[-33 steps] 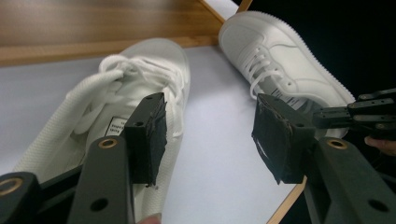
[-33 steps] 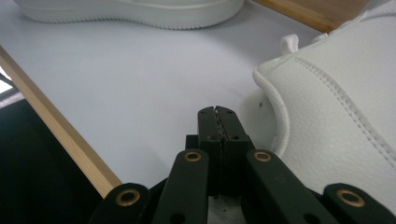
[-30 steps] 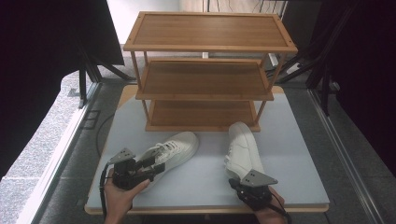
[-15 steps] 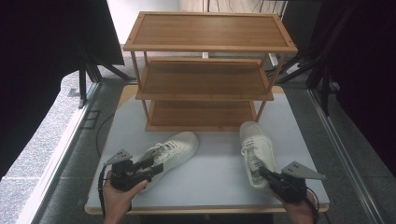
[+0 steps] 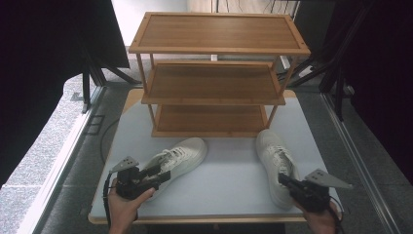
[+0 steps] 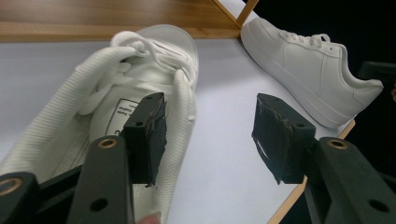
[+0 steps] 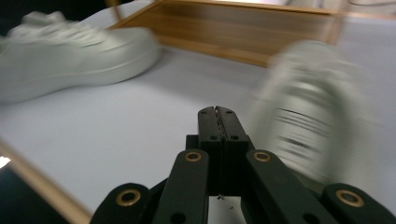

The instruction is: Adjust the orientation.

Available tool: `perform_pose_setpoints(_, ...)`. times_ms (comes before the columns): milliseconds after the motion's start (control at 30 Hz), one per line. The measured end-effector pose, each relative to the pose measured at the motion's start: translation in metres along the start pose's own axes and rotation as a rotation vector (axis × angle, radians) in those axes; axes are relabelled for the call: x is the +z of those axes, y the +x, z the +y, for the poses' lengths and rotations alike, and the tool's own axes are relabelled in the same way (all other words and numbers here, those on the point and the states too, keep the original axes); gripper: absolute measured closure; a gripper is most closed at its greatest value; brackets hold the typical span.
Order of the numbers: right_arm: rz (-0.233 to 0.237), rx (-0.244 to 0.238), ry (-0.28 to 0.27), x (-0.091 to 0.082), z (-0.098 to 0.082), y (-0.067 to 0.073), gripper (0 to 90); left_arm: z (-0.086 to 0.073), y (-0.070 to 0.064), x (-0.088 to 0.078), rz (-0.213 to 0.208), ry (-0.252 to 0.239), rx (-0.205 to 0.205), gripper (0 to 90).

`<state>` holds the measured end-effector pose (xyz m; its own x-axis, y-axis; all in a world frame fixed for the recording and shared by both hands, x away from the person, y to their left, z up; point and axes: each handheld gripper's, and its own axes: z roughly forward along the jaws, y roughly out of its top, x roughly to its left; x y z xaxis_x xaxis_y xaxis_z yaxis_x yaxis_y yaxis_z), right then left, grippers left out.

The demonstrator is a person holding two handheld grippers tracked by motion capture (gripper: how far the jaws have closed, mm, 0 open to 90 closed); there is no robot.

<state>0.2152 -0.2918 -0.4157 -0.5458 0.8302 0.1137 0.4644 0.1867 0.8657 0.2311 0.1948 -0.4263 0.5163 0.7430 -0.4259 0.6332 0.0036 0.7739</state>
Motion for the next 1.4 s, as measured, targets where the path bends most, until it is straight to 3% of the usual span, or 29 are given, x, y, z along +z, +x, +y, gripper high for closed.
perform_pose_setpoints(67,0.006,-0.069,0.044,0.010,0.000,0.021,89.9,0.000,0.002,-0.002,0.003,-0.004,-0.004,44.6)
perform_pose_setpoints(100,-0.030,-0.127,0.087,0.019,-0.003,0.031,89.9,0.000,0.002,-0.002,0.004,-0.007,-0.006,44.6)
perform_pose_setpoints(167,-0.070,-0.162,0.132,0.027,-0.009,0.036,90.0,0.000,0.003,-0.004,0.006,-0.009,-0.008,44.6)
perform_pose_setpoints(233,-0.102,-0.151,0.163,0.030,-0.015,0.031,90.0,0.000,0.004,-0.006,0.007,-0.013,-0.008,44.6)
perform_pose_setpoints(367,-0.138,-0.129,0.150,0.013,-0.018,0.018,90.0,0.002,0.008,-0.011,0.019,-0.026,-0.017,44.6)
perform_pose_setpoints(467,-0.140,-0.090,0.139,0.002,-0.024,0.005,90.0,0.002,0.013,-0.017,0.025,-0.045,-0.037,44.5)
perform_pose_setpoints(633,-0.192,-0.040,0.135,-0.017,-0.030,-0.017,90.0,0.003,0.015,-0.022,0.022,-0.059,-0.048,44.5)
perform_pose_setpoints(800,-0.149,0.031,0.108,-0.026,-0.033,-0.034,90.0,0.003,0.016,-0.020,0.021,-0.058,-0.054,44.4)
perform_pose_setpoints(933,-0.147,0.013,0.110,-0.023,-0.032,-0.029,87.3,0.002,0.017,-0.019,0.015,-0.052,-0.058,44.4)
perform_pose_setpoints(1067,-0.109,-0.006,0.090,-0.020,-0.028,-0.025,83.3,0.000,0.017,-0.020,0.018,-0.051,-0.052,44.3)
perform_pose_setpoints(1233,-0.075,-0.014,0.056,-0.018,-0.021,-0.020,77.4,-0.001,0.019,-0.030,0.031,-0.078,-0.064,44.4)
perform_pose_setpoints(1400,-0.054,-0.029,0.061,-0.012,-0.021,-0.019,72.5,-0.004,0.020,-0.039,0.049,-0.096,-0.070,44.4)
